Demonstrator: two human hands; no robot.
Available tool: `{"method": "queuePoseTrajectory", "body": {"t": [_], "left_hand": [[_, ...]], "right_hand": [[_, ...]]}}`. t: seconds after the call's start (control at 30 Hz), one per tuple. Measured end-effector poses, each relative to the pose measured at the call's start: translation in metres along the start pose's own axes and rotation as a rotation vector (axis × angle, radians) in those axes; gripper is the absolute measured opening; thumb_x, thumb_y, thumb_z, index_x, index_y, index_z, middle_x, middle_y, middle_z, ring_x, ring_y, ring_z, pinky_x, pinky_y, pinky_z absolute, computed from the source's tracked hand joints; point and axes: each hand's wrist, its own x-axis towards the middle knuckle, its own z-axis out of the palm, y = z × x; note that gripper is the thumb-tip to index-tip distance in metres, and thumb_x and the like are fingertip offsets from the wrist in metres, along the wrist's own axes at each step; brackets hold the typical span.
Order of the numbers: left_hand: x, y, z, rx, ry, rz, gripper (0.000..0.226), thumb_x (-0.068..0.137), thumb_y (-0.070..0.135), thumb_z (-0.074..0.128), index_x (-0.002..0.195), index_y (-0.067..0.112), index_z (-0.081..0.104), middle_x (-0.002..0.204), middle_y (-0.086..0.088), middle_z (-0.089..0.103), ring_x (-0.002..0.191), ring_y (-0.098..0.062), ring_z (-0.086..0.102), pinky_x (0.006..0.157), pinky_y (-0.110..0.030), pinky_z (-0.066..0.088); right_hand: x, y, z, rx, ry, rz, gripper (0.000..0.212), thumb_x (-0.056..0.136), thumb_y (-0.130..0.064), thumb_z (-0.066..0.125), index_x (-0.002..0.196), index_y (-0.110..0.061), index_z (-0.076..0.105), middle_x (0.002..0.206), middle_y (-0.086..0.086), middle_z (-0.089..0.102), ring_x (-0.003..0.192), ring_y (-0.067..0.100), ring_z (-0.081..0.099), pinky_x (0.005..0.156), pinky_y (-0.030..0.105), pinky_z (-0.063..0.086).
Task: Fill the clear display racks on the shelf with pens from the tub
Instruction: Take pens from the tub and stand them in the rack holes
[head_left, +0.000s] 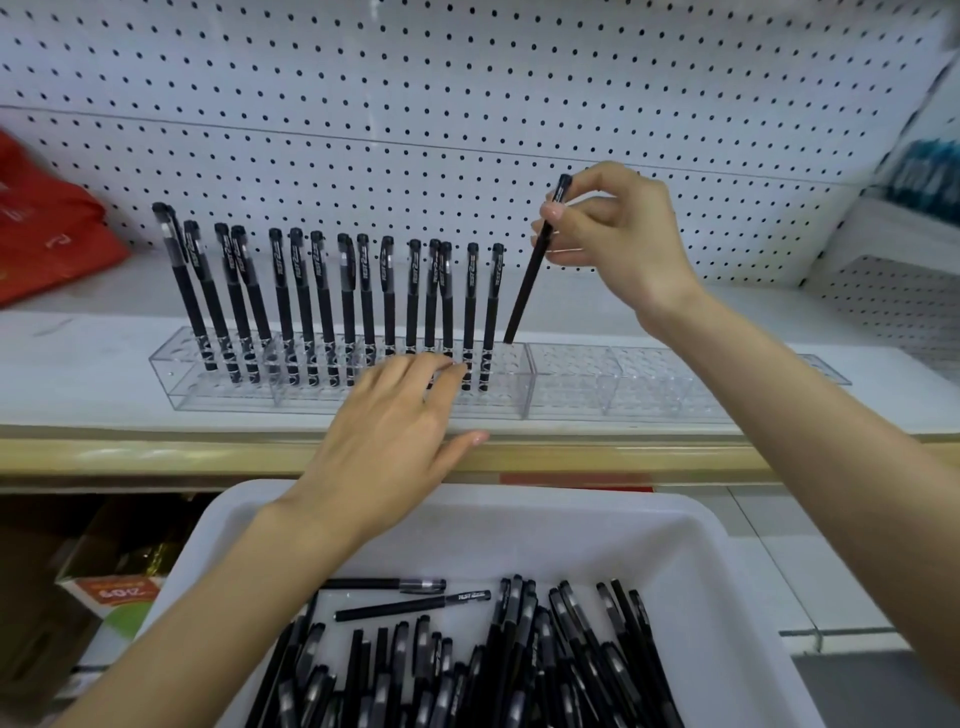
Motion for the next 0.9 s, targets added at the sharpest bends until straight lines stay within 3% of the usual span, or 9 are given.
{"method": "queuePoseTrajectory", "body": {"t": [0.2, 0.33, 0.43, 0.53, 0.73, 0.9], "left_hand": [[0.001, -0.001, 0.0, -0.008, -0.006, -0.003, 0.064, 0.092, 0.057, 0.034, 0.129, 0.009, 0.054, 0.123, -0.005, 0.057, 0.112, -0.023, 0.055, 0.095, -0.04, 0.046], [0.0, -0.001, 0.002, -0.028, -0.009, 0.0, 0.067, 0.091, 0.059, 0.031, 0.131, 0.009, 0.051, 0.125, -0.005, 0.055, 0.114, -0.023, 0.052, 0.097, -0.04, 0.043], [0.0, -0.001, 0.003, -0.044, -0.007, -0.004, 0.067, 0.09, 0.058, 0.035, 0.133, 0.009, 0.049, 0.127, -0.005, 0.053, 0.117, -0.023, 0.05, 0.1, -0.04, 0.041], [0.001, -0.001, 0.004, -0.058, -0.011, -0.007, 0.068, 0.089, 0.059, 0.036, 0.135, 0.01, 0.047, 0.128, -0.003, 0.051, 0.118, -0.022, 0.047, 0.101, -0.039, 0.039], [0.001, -0.003, 0.003, -0.073, -0.017, 0.009, 0.069, 0.089, 0.058, 0.033, 0.137, 0.011, 0.045, 0.131, -0.002, 0.049, 0.12, -0.021, 0.045, 0.103, -0.038, 0.036], [0.002, -0.003, -0.007, -0.089, -0.077, 0.036, 0.071, 0.09, 0.059, 0.029, 0.146, 0.016, 0.029, 0.145, 0.001, 0.033, 0.133, -0.016, 0.029, 0.112, -0.032, 0.021]], "right_hand": [[-0.005, 0.021, 0.013, -0.115, -0.114, 0.05, 0.012, 0.087, -0.015, 0.069, 0.085, -0.015, 0.057, 0.08, 0.016, 0.072, 0.073, 0.025, 0.065, 0.081, 0.043, 0.058], [-0.009, 0.03, 0.018, -0.175, -0.153, 0.09, 0.013, 0.086, -0.019, 0.071, 0.083, -0.017, 0.058, 0.072, 0.006, 0.071, 0.074, 0.026, 0.066, 0.084, 0.046, 0.055], [-0.009, 0.03, 0.016, -0.151, -0.152, 0.099, 0.014, 0.085, -0.018, 0.071, 0.08, -0.019, 0.058, 0.073, 0.005, 0.071, 0.074, 0.019, 0.068, 0.083, 0.044, 0.056], [-0.008, 0.03, 0.016, -0.167, -0.155, 0.096, 0.013, 0.085, -0.019, 0.072, 0.081, -0.02, 0.059, 0.074, 0.004, 0.071, 0.078, 0.023, 0.07, 0.083, 0.043, 0.056], [-0.01, 0.033, 0.015, -0.22, -0.168, 0.098, 0.018, 0.084, -0.021, 0.073, 0.096, -0.014, 0.061, 0.081, 0.004, 0.072, 0.082, 0.017, 0.069, 0.085, 0.04, 0.055], [-0.014, 0.034, 0.008, -0.297, -0.185, 0.103, 0.028, 0.082, -0.027, 0.075, 0.106, -0.017, 0.065, 0.091, -0.001, 0.072, 0.09, 0.011, 0.066, 0.089, 0.036, 0.053]]}}
